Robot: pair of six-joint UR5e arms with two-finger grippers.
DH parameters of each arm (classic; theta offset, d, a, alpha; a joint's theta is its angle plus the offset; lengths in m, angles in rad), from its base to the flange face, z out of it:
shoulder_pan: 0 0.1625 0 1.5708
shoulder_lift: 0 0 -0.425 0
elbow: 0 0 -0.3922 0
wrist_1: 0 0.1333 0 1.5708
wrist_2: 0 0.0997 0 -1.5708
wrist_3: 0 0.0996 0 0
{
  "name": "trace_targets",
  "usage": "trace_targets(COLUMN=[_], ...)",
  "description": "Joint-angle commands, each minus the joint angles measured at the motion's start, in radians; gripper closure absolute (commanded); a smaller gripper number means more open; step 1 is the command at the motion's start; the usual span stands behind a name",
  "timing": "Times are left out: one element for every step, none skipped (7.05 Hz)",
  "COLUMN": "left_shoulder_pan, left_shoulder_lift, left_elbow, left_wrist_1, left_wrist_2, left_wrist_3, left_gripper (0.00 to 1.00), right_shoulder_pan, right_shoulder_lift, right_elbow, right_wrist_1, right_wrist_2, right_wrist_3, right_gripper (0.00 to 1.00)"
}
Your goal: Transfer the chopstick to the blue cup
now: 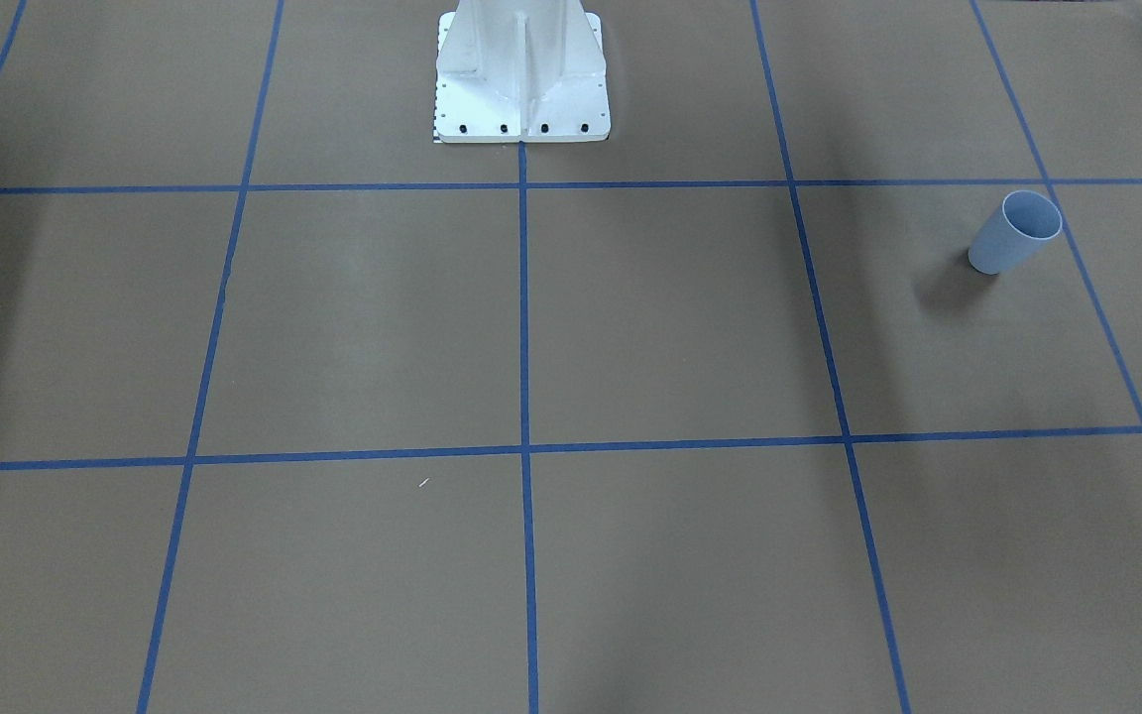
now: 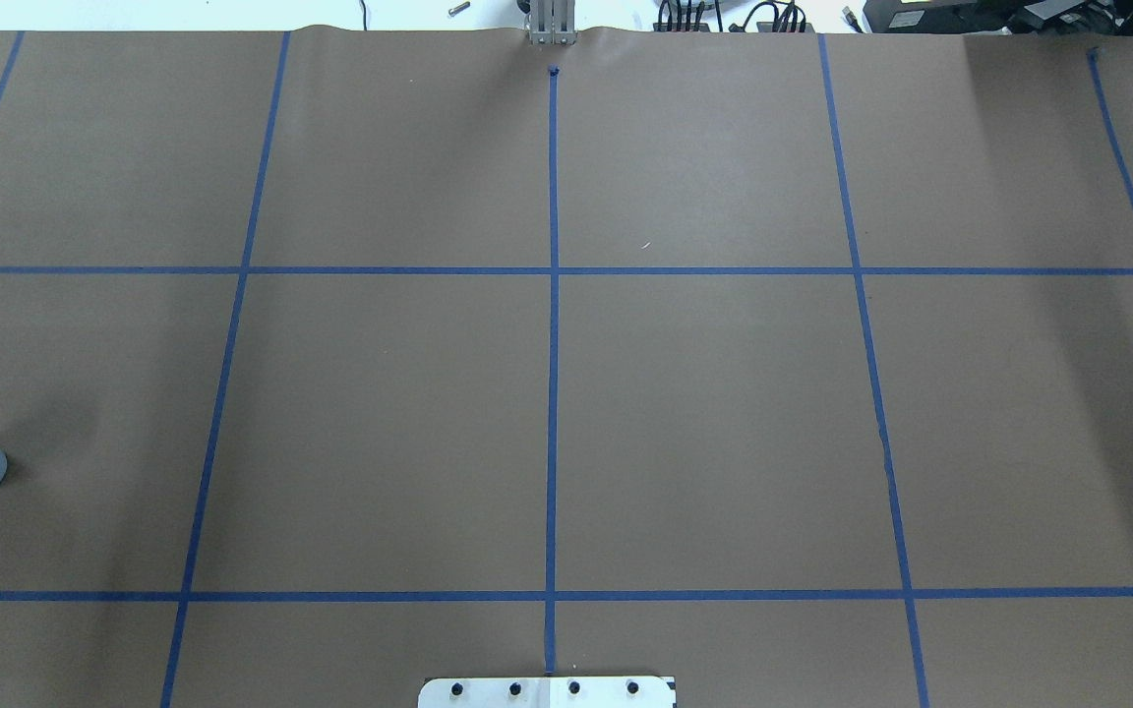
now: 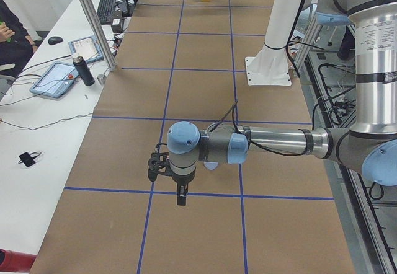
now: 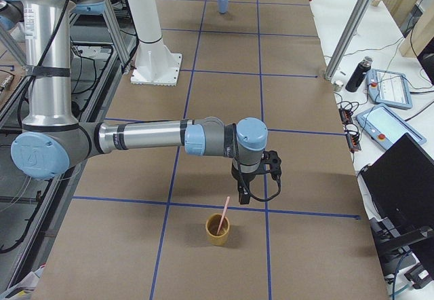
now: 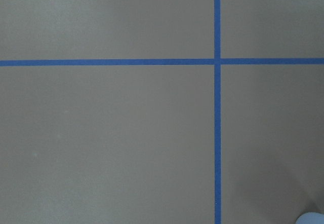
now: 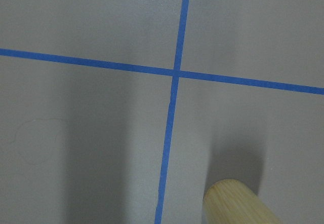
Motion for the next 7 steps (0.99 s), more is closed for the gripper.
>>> trace_targets(left_shoulder_pan=[-0.001, -0.001, -0.001, -0.001, -0.001, -0.001, 0.001], left_shoulder_lift=[0.002, 0.000, 0.002, 0.000, 0.000, -0.004, -0.023], left_elbow=[0.002, 0.003, 0.003, 0.005, 0.003, 0.002, -0.008], left_wrist_1=[0.001, 0.001, 0.000, 0.000, 0.001, 0.001, 0.000], left_wrist_2=[0.000, 0.000, 0.002, 0.002, 0.002, 0.002, -0.003], left_wrist_3=[0.000, 0.005, 0.011, 0.014, 0.014, 0.009, 0.008], left_gripper=[0.02, 0.02, 0.02, 0.02, 0.02, 0.02, 0.02], right_shoulder_pan=[0.000, 0.000, 0.000, 0.000, 0.000, 0.000, 0.001], right_shoulder_lift=[0.002, 0.003, 0.003, 0.005, 0.003, 0.005, 0.003], right_elbow=[0.000, 0.000, 0.000, 0.008, 0.015, 0.018, 0.037], right_wrist_1=[0.003, 0.003, 0.003, 0.003, 0.003, 0.003, 0.003], right_wrist_2=[0.000, -0.001, -0.001, -0.001, 0.000, 0.000, 0.002], right_wrist_3=[0.001, 0.002, 0.002, 0.000, 0.000, 0.000, 0.000], right_gripper=[0.00, 0.00, 0.00, 0.00, 0.00, 0.00, 0.00])
